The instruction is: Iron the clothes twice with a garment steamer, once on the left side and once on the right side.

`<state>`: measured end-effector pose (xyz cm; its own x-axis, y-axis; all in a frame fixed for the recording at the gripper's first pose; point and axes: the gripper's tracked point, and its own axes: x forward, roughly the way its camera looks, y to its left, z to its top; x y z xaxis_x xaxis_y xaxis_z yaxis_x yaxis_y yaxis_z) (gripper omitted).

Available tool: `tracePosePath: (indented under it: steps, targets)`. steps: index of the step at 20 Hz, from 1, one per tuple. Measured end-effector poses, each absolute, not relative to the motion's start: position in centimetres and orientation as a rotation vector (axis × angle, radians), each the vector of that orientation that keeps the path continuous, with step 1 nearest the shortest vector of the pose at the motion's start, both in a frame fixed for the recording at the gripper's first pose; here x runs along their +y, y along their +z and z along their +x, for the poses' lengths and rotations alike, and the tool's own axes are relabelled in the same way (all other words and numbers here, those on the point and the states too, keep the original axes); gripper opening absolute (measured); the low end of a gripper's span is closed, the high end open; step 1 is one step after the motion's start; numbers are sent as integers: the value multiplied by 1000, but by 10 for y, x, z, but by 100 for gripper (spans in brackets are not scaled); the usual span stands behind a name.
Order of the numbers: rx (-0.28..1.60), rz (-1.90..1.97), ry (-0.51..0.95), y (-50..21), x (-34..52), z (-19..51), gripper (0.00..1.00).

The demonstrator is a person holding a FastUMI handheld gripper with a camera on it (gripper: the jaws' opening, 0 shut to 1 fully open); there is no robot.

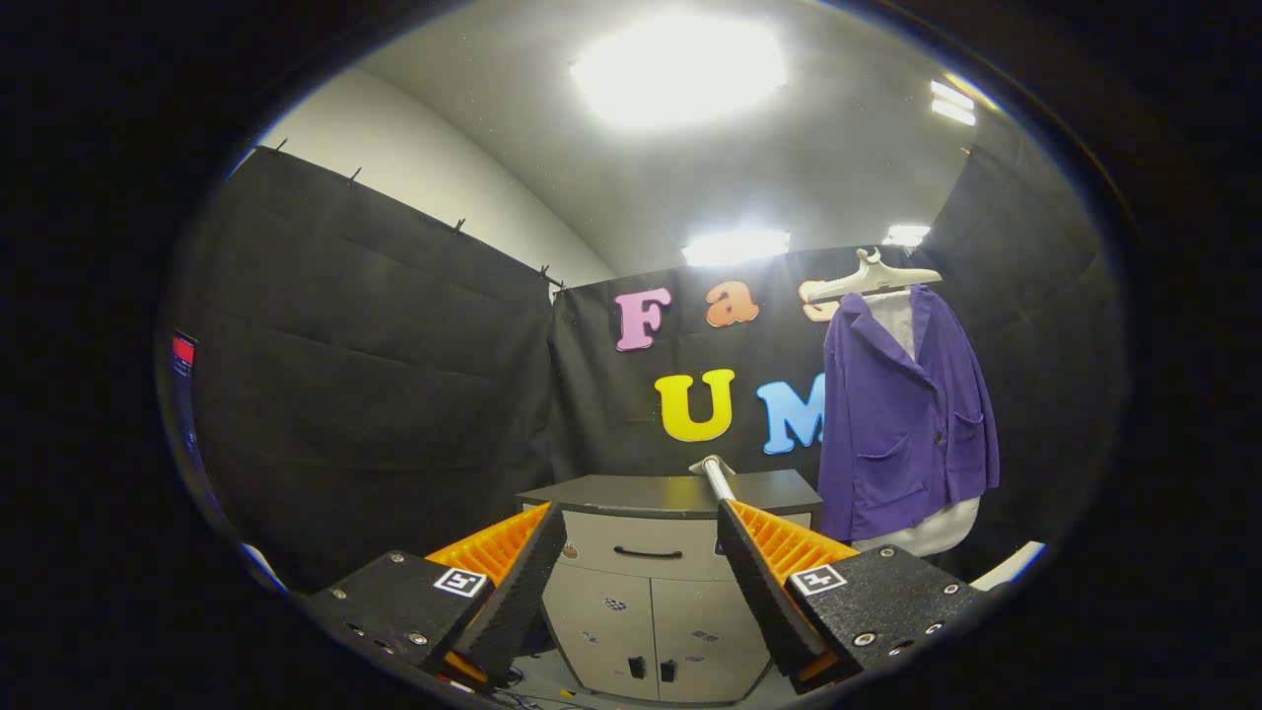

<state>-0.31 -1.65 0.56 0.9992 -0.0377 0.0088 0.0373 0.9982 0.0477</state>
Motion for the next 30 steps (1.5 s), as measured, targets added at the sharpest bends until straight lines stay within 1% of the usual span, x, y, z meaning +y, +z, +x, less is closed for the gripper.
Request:
tracePosePath:
  steps: [6, 13, 15, 21, 25, 30]
  targets:
    - [-21, 19, -84, 27, -38, 7, 95]
    - [-37, 3, -188, 79, -83, 44, 95]
    - [-34, -16, -215, 91, -99, 60, 95]
    - [-7, 8, -228, 117, -126, 104, 95]
    - [61, 32, -250, 117, -144, 139, 95]
    - [103, 9, -271, 121, -150, 197, 95]
